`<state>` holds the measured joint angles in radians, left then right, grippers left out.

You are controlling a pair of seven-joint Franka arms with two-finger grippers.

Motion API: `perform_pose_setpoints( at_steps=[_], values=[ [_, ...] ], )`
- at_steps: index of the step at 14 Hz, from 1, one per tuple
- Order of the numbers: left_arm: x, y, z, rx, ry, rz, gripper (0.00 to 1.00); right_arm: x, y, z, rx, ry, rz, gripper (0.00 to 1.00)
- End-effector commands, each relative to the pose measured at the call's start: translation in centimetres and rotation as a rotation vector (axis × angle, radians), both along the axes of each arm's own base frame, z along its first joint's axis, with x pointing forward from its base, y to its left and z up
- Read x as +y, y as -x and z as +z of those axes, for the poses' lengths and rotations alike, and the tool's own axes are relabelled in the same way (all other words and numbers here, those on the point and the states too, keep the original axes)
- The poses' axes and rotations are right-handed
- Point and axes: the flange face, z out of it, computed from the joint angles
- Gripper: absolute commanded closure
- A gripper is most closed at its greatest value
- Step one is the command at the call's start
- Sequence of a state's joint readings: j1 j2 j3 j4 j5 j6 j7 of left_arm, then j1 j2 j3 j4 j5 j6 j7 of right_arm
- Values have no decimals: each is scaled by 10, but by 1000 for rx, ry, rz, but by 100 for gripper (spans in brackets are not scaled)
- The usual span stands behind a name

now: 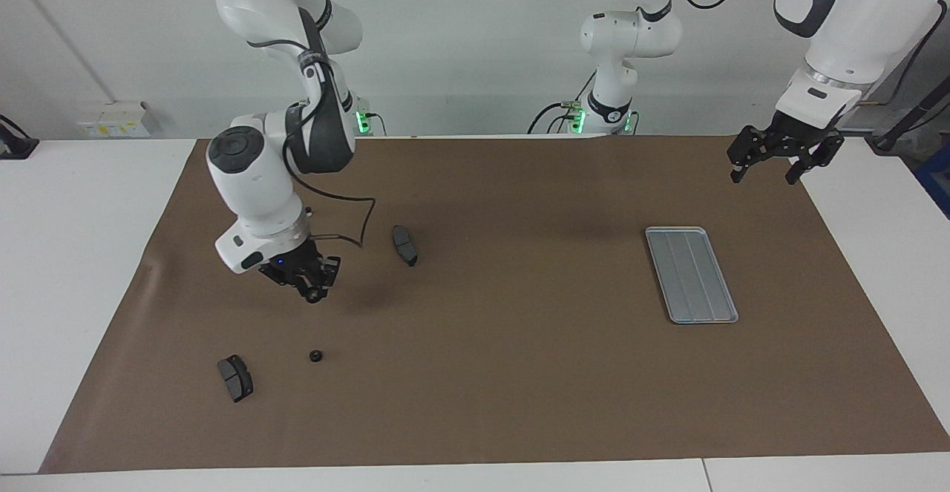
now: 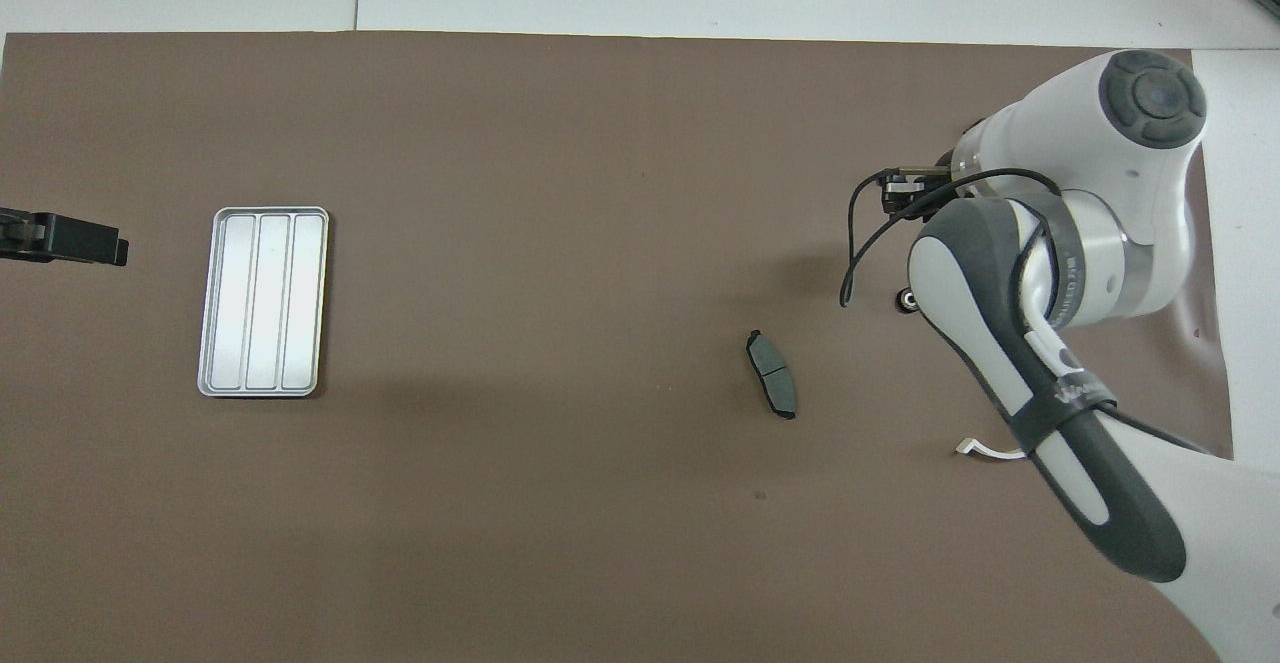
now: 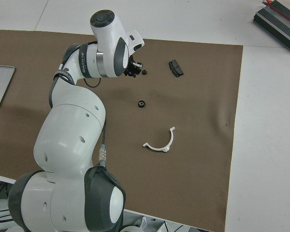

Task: Pick bearing gear from pile to tray
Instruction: 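Carry the gear toward the mat center while the left gripper approaches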

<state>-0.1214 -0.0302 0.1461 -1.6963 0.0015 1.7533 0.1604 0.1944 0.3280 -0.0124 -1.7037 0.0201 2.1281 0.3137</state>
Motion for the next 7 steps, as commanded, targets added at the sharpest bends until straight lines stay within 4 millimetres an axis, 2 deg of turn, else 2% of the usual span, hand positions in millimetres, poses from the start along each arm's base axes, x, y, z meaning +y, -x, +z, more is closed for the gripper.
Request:
perform_pose_setpoints(
  at_steps=[1, 3, 4, 6, 7],
  values=[
    [1, 3, 2, -15, -15, -15, 0, 62, 7, 3, -29, -56, -119, 100],
    [4, 3, 1, -15, -15, -10, 0, 105, 16, 7, -53, -103, -156, 100],
    [3, 3, 2, -18, -15, -7, 0, 119, 18, 7, -59, -147, -201, 100],
    [-3, 2, -3, -26, -13, -19, 0, 174, 35, 5, -74, -213, -242, 100],
    [-10, 3, -4, -15, -12, -36, 0, 192, 42, 0, -75, -226, -273, 100]
  ],
)
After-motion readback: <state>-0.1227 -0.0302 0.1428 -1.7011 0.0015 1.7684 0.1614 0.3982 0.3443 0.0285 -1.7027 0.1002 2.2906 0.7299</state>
